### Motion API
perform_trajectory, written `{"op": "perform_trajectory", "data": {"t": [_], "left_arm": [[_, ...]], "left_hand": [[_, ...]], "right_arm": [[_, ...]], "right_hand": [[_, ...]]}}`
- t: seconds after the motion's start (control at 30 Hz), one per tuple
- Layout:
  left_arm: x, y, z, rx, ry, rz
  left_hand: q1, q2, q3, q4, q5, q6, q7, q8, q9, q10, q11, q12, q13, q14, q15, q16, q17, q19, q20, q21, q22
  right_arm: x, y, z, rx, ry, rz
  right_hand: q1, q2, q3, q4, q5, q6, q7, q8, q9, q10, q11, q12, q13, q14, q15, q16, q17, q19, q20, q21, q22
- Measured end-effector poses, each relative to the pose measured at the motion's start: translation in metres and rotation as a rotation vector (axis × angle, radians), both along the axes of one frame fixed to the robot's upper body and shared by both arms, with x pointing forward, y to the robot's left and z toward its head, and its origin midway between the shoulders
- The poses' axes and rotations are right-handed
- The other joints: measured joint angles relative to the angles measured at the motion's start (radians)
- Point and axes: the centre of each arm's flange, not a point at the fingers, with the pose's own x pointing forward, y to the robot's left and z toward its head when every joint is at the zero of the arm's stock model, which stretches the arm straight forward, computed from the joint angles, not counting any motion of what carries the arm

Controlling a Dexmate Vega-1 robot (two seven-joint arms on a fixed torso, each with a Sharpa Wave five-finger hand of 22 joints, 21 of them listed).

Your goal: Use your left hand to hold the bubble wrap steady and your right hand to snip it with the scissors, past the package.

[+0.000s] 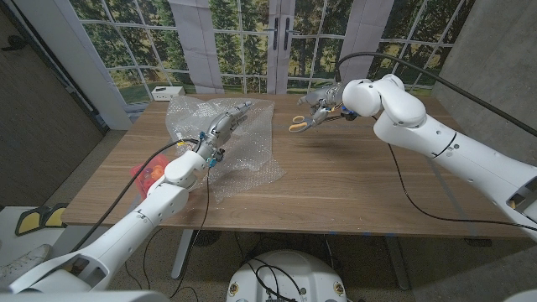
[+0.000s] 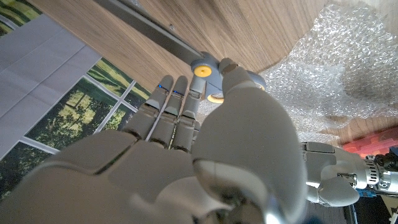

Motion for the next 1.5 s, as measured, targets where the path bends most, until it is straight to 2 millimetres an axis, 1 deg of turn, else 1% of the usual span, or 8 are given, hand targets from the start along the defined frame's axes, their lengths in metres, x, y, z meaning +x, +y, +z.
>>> {"op": "perform_trajectory", "data": {"t": [0.13, 0.23, 0.47, 0.5, 0.77, 0.93, 1.17, 1.5], "left_arm": [[0.000, 0.001, 0.001, 0.010, -0.002, 0.004], [-0.001, 0.001, 0.002, 0.024, -0.004, 0.009], [0.000, 0.002, 0.001, 0.048, 0.001, 0.040], [-0.004, 0.000, 0.005, 0.066, -0.011, 0.039], [-0.005, -0.003, 0.010, 0.121, -0.029, 0.071], [-0.005, -0.007, 0.013, 0.153, -0.043, 0.079], [-0.004, -0.011, 0.017, 0.179, -0.057, 0.080], [-0.004, -0.016, 0.023, 0.198, -0.078, 0.073]], "left_hand": [[0.013, 0.005, 0.002, -0.002, 0.007, 0.005, 0.005, 0.000, 0.000, -0.006, 0.005, 0.000, 0.003, -0.005, -0.005, 0.000, 0.000, 0.000, 0.000, 0.000, 0.000], [0.023, 0.005, 0.004, -0.004, 0.007, 0.005, 0.005, 0.001, 0.000, -0.011, 0.000, -0.004, 0.005, -0.009, -0.002, 0.000, 0.000, -0.005, 0.005, 0.000, 0.000], [0.035, 0.009, 0.008, 0.000, 0.007, 0.023, -0.002, 0.008, 0.004, -0.011, 0.000, -0.004, 0.005, -0.009, -0.002, 0.000, 0.000, -0.005, 0.005, 0.000, 0.000], [0.039, 0.013, 0.008, 0.000, 0.007, 0.023, -0.002, 0.008, 0.004, -0.011, 0.000, -0.004, 0.005, -0.009, -0.002, 0.000, 0.000, -0.005, 0.005, 0.000, 0.000], [0.048, 0.014, 0.008, 0.000, 0.007, 0.019, -0.006, 0.008, 0.004, -0.016, -0.005, -0.004, 0.005, -0.012, -0.001, 0.000, 0.000, -0.005, 0.005, 0.000, 0.000], [0.062, 0.011, 0.008, 0.000, 0.007, 0.045, -0.030, 0.012, 0.004, -0.020, -0.001, -0.003, 0.005, -0.018, -0.004, 0.000, 0.000, -0.009, 0.009, 0.000, 0.000], [0.069, 0.009, 0.008, 0.000, 0.007, 0.066, -0.041, 0.016, 0.004, -0.021, -0.003, -0.003, 0.005, -0.018, -0.004, 0.000, 0.000, -0.014, 0.007, 0.000, 0.000], [0.075, 0.004, 0.004, 0.004, 0.003, 0.066, -0.034, 0.016, 0.004, -0.026, -0.008, -0.003, 0.005, -0.018, -0.004, 0.000, 0.000, -0.018, 0.004, 0.000, 0.000]], "right_arm": [[0.001, 0.001, 0.001, -0.015, 0.017, 0.003], [0.001, 0.002, 0.002, -0.025, 0.025, 0.005], [0.004, 0.002, 0.005, -0.033, 0.032, 0.005], [0.003, 0.004, 0.003, -0.048, 0.044, 0.013], [0.006, 0.006, 0.004, -0.077, 0.057, 0.015], [0.006, 0.009, 0.005, -0.113, 0.059, 0.016], [0.005, 0.015, 0.007, -0.150, 0.056, 0.021], [0.003, 0.024, 0.010, -0.207, 0.052, 0.026]], "right_hand": [[-0.003, 0.003, 0.003, -0.003, 0.004, 0.000, 0.000, 0.004, 0.000, 0.000, 0.000, 0.000, 0.000, 0.000, 0.000, -0.007, 0.000, 0.000, 0.000, 0.000, 0.000], [-0.004, 0.004, 0.003, -0.003, 0.004, 0.000, 0.000, 0.004, 0.000, 0.000, 0.000, 0.000, 0.000, 0.000, 0.000, -0.007, 0.000, -0.003, 0.003, 0.000, 0.000], [-0.004, 0.004, 0.003, -0.003, 0.004, 0.000, 0.000, 0.004, 0.000, 0.000, 0.000, 0.000, 0.000, 0.000, 0.000, -0.007, 0.005, -0.004, 0.004, 0.000, 0.000], [-0.004, 0.004, 0.003, -0.003, 0.007, 0.000, 0.000, 0.004, 0.000, 0.000, 0.000, 0.000, 0.000, 0.000, 0.000, -0.007, 0.005, -0.004, 0.004, 0.000, 0.000], [-0.004, 0.004, 0.002, -0.003, 0.012, -0.005, 0.005, 0.008, 0.000, 0.000, 0.000, 0.000, 0.000, 0.000, 0.000, -0.007, 0.014, -0.004, 0.004, 0.000, 0.000], [-0.004, 0.004, 0.002, -0.003, 0.012, -0.005, 0.005, 0.008, 0.000, -0.005, -0.005, 0.000, 0.000, 0.000, 0.000, -0.007, 0.014, -0.004, 0.004, 0.000, 0.000], [-0.003, 0.003, 0.006, -0.007, 0.020, -0.005, 0.005, 0.008, 0.000, -0.005, -0.005, 0.000, 0.000, 0.003, -0.002, -0.007, 0.019, -0.009, 0.009, -0.008, 0.000], [-0.003, 0.003, 0.005, -0.009, 0.020, -0.005, 0.005, 0.008, 0.000, -0.005, -0.005, 0.000, 0.000, 0.006, -0.002, -0.007, 0.019, -0.009, 0.009, -0.008, 0.000]]}}
